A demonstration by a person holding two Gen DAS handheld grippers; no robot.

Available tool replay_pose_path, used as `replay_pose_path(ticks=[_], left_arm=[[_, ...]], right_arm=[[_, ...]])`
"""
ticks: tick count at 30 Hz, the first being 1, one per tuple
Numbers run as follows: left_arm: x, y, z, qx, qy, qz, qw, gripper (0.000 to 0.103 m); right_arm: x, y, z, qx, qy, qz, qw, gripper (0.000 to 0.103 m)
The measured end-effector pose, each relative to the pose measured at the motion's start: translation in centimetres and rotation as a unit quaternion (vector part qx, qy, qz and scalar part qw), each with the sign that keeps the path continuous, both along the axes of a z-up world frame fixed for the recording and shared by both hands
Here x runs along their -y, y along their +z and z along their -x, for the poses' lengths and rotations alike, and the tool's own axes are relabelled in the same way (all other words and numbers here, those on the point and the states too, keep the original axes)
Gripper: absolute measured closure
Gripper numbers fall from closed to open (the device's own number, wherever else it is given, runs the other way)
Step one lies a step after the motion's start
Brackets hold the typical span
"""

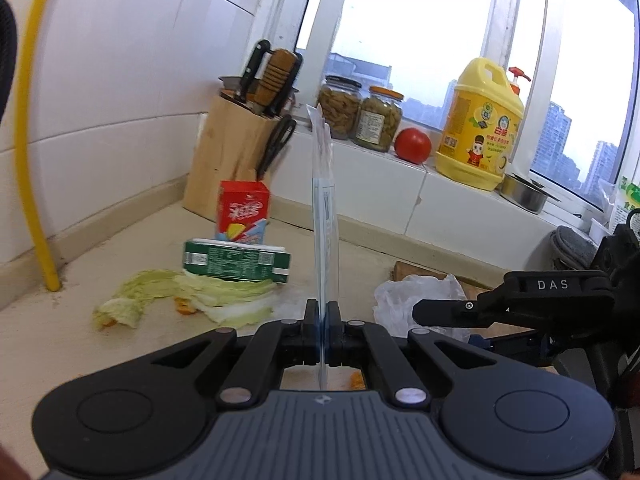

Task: Collect trash
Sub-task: 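Lift the clear packaging with the left gripper while the right lifts the bag, then carry the plastic bag and clear packaging toward the black trash bin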

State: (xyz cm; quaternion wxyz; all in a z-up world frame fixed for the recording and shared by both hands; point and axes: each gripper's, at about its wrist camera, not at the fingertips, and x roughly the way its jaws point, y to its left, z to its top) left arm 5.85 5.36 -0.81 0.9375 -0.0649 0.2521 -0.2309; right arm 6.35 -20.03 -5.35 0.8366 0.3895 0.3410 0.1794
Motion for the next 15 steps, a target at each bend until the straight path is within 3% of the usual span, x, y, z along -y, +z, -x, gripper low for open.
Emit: replay_pose_path(ticks=[15], left_arm=[[-8.9, 0.8, 6.3, 0.023, 0.072, -0.001, 0.9971, 0.100]], right_arm=[[-9.0, 2.1, 1.3, -0.001, 0.081, 0.023, 0.996, 0.046]])
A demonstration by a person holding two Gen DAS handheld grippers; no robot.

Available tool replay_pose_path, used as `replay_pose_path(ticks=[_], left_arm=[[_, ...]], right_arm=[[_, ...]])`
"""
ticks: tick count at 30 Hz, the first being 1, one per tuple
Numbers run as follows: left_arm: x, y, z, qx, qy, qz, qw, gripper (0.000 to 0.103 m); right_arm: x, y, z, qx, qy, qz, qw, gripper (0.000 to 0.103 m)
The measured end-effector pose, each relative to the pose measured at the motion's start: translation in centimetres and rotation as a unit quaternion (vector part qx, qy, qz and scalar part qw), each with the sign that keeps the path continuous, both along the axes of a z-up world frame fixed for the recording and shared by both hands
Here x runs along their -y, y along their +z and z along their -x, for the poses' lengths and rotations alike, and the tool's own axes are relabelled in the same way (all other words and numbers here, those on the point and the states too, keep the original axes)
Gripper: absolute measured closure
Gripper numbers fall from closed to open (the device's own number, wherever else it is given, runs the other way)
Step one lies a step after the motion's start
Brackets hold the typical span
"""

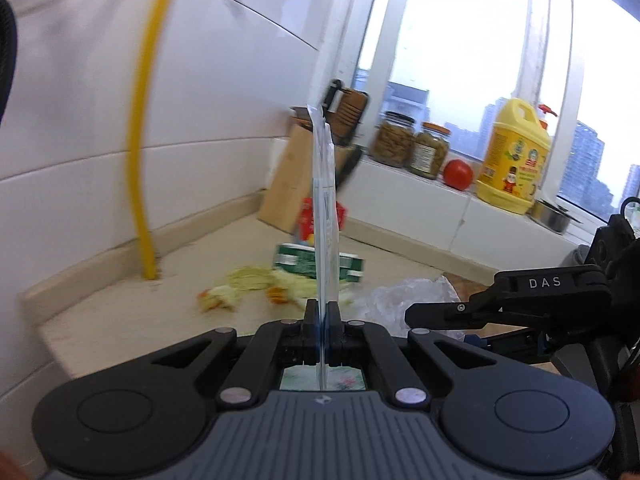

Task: Collect trash
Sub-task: 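Carry the plastic bag and clear packaging toward the black trash bin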

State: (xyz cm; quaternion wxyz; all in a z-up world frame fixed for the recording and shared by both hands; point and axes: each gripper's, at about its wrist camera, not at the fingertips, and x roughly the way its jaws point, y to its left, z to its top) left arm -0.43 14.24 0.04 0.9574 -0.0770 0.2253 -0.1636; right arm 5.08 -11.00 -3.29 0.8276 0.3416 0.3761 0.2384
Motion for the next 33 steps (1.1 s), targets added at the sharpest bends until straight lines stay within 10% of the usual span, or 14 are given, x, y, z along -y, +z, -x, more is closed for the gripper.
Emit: replay_pose_path(ticks=[33], left_arm=[[-17.2, -1.6, 14.6, -0.039, 0.192, 0.000, 0.9806, 0.100]], right_arm=[[-22.6, -1.8, 8.3, -0.020, 0.215, 0.026, 0.976, 0.046]])
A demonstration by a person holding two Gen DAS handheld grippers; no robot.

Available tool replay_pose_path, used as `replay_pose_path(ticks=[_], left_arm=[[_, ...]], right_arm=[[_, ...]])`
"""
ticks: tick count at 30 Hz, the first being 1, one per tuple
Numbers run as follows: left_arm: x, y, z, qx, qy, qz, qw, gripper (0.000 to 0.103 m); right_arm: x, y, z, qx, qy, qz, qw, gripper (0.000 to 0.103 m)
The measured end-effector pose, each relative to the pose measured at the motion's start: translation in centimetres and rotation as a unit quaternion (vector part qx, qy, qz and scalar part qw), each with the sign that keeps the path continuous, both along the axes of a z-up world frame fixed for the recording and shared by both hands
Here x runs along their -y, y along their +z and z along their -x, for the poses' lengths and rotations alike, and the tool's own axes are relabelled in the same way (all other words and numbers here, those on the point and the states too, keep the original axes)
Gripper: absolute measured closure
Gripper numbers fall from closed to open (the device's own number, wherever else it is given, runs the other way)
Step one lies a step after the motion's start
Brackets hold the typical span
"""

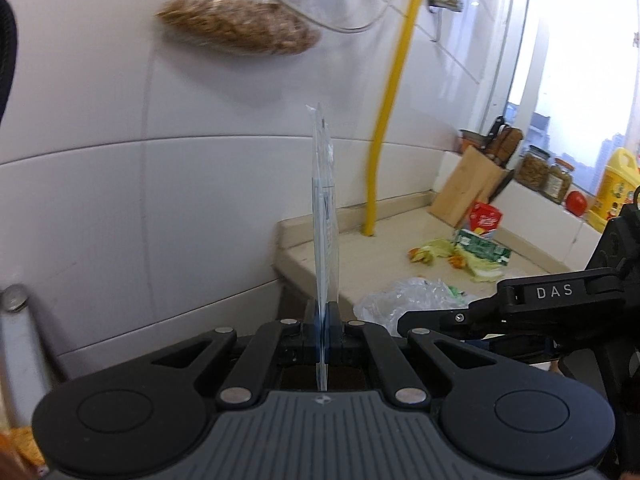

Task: Collect trash
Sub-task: 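Carry the plastic bag and clear packaging toward the black trash bin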

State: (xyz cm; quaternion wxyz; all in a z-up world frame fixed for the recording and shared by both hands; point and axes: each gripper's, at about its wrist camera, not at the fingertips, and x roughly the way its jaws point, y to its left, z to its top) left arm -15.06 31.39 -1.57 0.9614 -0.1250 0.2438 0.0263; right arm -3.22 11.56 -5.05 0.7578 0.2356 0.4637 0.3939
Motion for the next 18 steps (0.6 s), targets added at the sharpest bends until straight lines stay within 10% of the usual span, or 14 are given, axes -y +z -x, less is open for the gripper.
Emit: replay_pose_path(ticks=[18], left_arm=[[-1.9, -1.8, 1.6, -0.039, 0.014, -0.002, 0.9991, 0.100]], right_arm=[[-3.0, -1.1, 1.5, -0.006, 0.020, 0.019, 1.000, 0.046]])
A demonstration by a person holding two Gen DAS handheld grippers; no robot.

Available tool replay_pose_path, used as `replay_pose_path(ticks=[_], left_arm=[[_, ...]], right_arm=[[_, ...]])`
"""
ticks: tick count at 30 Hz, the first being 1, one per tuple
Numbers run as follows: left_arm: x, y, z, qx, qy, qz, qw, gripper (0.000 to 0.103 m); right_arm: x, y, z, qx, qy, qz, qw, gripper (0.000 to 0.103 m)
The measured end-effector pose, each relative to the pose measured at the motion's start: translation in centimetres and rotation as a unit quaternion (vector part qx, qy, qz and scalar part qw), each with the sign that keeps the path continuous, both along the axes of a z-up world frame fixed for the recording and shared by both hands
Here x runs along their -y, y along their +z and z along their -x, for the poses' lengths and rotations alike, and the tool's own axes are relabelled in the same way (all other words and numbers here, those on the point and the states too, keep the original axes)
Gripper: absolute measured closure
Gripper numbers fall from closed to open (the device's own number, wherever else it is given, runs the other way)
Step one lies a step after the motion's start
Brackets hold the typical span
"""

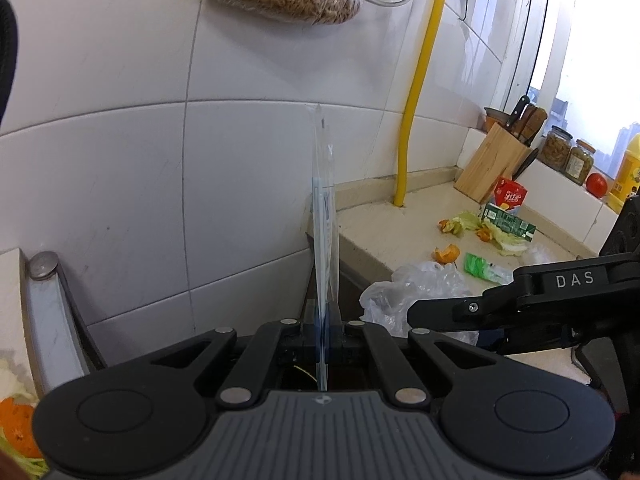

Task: Collect trash
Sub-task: 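Carry the plastic bag and clear packaging toward the black trash bin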

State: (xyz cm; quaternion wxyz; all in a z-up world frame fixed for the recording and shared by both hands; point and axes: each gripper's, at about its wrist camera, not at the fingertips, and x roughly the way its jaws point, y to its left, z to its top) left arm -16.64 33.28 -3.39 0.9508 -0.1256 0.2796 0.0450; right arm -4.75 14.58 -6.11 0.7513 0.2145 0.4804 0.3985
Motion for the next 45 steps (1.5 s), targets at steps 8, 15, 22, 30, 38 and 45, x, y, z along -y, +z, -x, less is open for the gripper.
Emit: replay_pose_path(ticks=[8, 15, 22, 30, 38, 45], left_arm=[[-0.5, -0.4, 0.2, -0.003, -0.006, 0.000, 1.0000, 0.100], [-1.1, -0.7, -0.4, -0.004, -0.017, -0.002, 0.9998, 0.100], [-1.7, -1.7, -1.4, -0.016, -0.028, -0.006, 0.9995, 0.100], [-2.9, -3.3, -2.6, -0.043, -0.034, 0.015, 0.9984, 0.100], [-3.5, -4.4, -3.7, -0.082, -0.033, 0.021, 0.9959, 0.100], [-4.3, -5.3, -5.1, -0.113, -0.028, 0.040, 0.9924, 0.100]], right_arm=[[-0.9, -0.2, 0.5, 0.006, -0.004, 0.009, 1.000, 0.046], [-1.3, -0.2, 0.7, 0.017, -0.018, 0.018, 1.000, 0.046], [-1.8, -0.9, 0.3, 0.019, -0.033, 0.028, 0.999, 0.046], [-2.6, -3.0, -0.7, 0.000, -0.045, 0.053, 0.998, 0.046], [-3.3, -4.0, -1.1, -0.010, -0.047, 0.065, 0.997, 0.046], [-4.5, -5.7, -2.4, -0.016, -0.051, 0.093, 0.994, 0.046]])
